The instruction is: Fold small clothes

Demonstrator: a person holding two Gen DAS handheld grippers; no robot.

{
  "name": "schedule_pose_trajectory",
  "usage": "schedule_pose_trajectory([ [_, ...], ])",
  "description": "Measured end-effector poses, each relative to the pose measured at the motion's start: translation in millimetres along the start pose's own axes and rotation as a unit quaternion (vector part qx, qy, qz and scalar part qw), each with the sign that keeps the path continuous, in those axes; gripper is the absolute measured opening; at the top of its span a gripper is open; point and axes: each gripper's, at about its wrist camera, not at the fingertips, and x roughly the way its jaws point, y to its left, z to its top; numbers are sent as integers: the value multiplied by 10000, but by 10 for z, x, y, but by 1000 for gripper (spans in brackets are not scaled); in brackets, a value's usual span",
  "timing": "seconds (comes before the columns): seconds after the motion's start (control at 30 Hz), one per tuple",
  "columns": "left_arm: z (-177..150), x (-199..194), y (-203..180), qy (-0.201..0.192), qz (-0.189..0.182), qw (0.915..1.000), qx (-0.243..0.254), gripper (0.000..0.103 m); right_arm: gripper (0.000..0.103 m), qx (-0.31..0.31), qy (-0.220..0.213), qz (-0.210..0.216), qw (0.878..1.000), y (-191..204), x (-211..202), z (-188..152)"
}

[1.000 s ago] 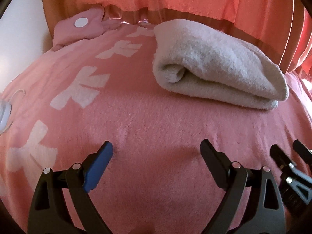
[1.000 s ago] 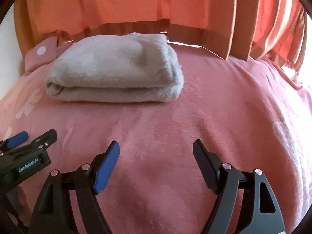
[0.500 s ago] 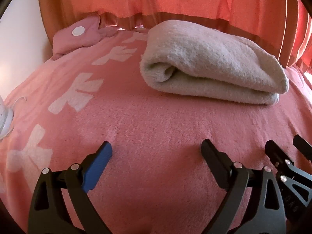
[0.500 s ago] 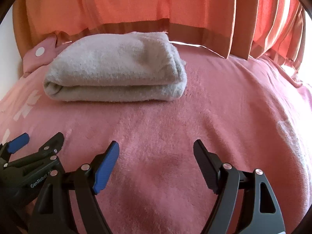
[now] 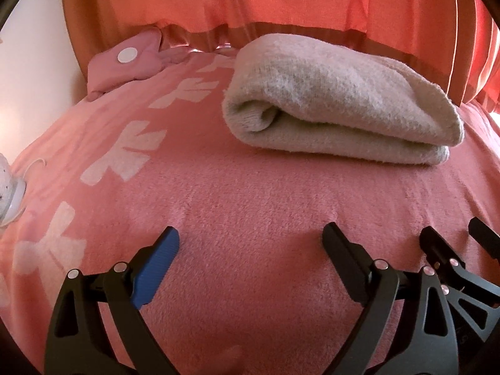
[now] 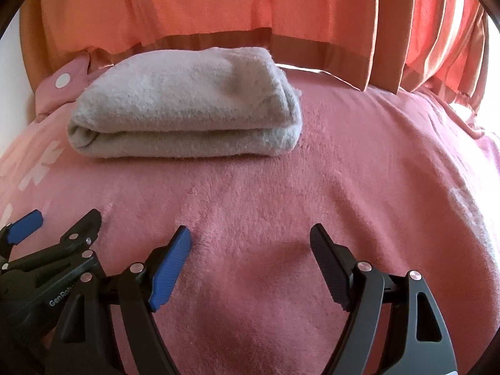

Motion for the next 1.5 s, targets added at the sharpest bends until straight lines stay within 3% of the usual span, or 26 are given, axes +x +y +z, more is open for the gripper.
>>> schedule_pose_trajectory([
  [0.3,6,13,18,43,9,10000,-31,90,77,-157,-286,-230,9992,57,-31,-18],
  [0.53,4,22,23,31,16,10000,-5,90,78,-16,-69,-11,10000,4,46,3],
  [1.5,8,13,20,1,61,10000,45,87,79,14,-22,1,10000,11,66,7],
])
